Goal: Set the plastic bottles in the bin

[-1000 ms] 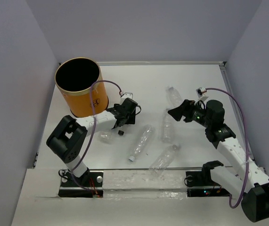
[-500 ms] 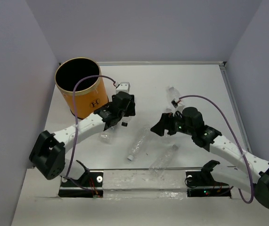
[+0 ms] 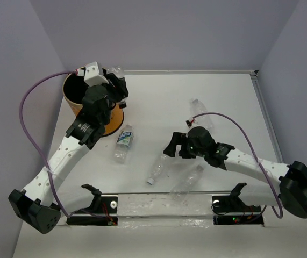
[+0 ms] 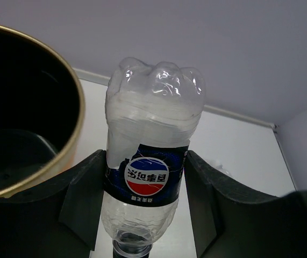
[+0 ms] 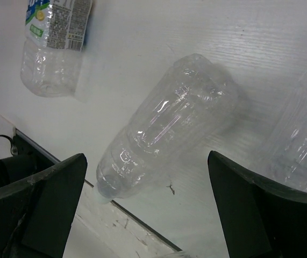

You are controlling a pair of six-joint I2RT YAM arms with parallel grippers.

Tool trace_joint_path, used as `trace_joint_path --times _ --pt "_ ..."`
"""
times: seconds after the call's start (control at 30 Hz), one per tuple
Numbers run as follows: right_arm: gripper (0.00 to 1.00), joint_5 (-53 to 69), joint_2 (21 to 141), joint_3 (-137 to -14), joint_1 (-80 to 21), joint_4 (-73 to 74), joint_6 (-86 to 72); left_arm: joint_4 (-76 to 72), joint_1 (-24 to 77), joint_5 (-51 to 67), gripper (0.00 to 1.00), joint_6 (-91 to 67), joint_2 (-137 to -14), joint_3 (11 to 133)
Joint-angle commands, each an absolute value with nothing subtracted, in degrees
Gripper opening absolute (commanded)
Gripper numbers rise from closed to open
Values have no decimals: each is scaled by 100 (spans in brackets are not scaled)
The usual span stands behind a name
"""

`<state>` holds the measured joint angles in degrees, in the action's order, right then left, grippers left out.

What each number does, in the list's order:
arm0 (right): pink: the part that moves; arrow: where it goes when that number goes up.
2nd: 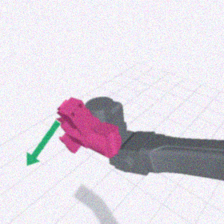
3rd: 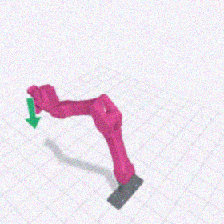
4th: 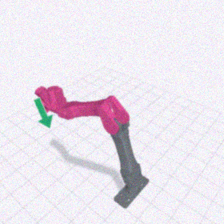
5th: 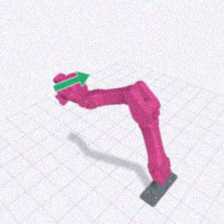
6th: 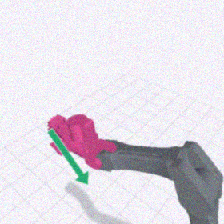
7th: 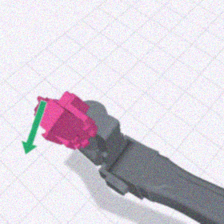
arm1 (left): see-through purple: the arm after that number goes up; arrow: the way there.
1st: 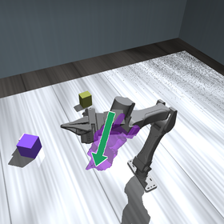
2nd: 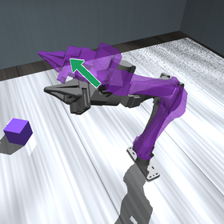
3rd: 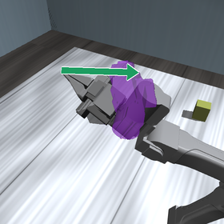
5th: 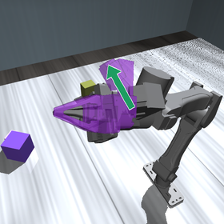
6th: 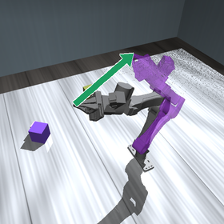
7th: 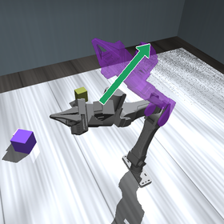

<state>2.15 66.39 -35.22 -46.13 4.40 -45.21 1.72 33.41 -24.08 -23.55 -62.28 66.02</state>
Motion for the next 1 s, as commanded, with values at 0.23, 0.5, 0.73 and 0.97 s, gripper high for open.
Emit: trace_joint_path --times 0.23,0.5,0.73,0.97 --pt "100 -492 7540 -4087 -4852 150 -4755 -167 1434 -2338 39 -2355 -6521 7198" --pt "100 -571 8243 -4315 -4904 70 -4764 -544 721 -2671 39 -2145 -7075 7673" --pt "98 -615 8797 -4588 -4904 -17 -4939 -712 316 -2593 39 -2109 -7531 7550" --pt "85 -879 9026 -4772 -4904 -220 -5001 -536 246 -2277 73 -2092 -7664 7532"
